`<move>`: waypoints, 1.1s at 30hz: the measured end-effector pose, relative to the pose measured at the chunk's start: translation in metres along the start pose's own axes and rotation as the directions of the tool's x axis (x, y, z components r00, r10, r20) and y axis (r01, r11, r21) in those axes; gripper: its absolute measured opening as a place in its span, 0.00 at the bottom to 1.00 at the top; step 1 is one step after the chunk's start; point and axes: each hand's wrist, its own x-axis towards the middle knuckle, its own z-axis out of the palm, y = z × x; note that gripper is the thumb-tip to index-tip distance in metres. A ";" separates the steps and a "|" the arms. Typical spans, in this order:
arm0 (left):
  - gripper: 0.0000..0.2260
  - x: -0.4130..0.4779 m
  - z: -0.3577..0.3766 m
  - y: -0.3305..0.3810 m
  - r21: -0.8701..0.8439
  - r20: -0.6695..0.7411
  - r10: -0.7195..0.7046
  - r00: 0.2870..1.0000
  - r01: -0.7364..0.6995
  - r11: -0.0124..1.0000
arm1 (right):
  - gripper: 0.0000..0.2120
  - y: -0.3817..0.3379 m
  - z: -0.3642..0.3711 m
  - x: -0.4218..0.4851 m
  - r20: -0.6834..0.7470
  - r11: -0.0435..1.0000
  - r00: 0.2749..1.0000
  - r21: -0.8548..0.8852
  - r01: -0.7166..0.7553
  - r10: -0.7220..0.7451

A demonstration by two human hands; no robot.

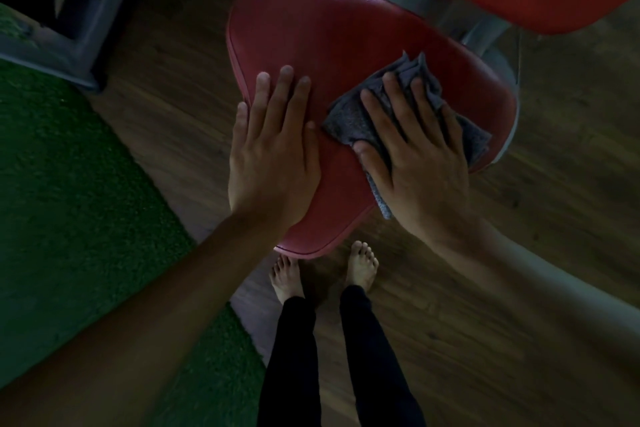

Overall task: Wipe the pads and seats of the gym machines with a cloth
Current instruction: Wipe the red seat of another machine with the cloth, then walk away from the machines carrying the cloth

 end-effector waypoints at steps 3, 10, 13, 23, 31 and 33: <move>0.23 0.000 0.001 0.000 -0.002 -0.005 -0.006 1.000 0.006 1.000 | 0.24 0.001 0.006 0.001 -0.064 1.000 0.998 0.001 0.011 -0.011; 0.22 -0.001 -0.002 0.001 -0.019 -0.012 0.002 1.000 -0.002 1.000 | 0.21 -0.005 0.008 0.005 -0.122 0.985 0.990 0.166 -0.051 0.071; 0.22 0.000 -0.008 0.004 -0.061 0.062 -0.017 0.998 0.021 0.998 | 0.22 -0.003 0.001 0.008 -0.029 0.956 0.995 0.283 -0.079 0.090; 0.19 -0.037 -0.111 0.043 -0.319 0.138 0.048 0.989 -0.001 0.948 | 0.21 -0.032 -0.108 -0.044 0.199 0.719 0.944 0.612 -0.329 0.263; 0.19 -0.174 -0.272 0.139 -0.338 0.121 0.366 0.923 -0.308 0.889 | 0.21 -0.100 -0.312 -0.186 -0.022 0.671 0.852 0.627 -0.396 0.523; 0.16 -0.185 -0.288 0.154 -0.333 0.096 0.394 0.914 -0.344 0.878 | 0.20 -0.106 -0.334 -0.206 -0.020 0.647 0.835 0.642 -0.412 0.551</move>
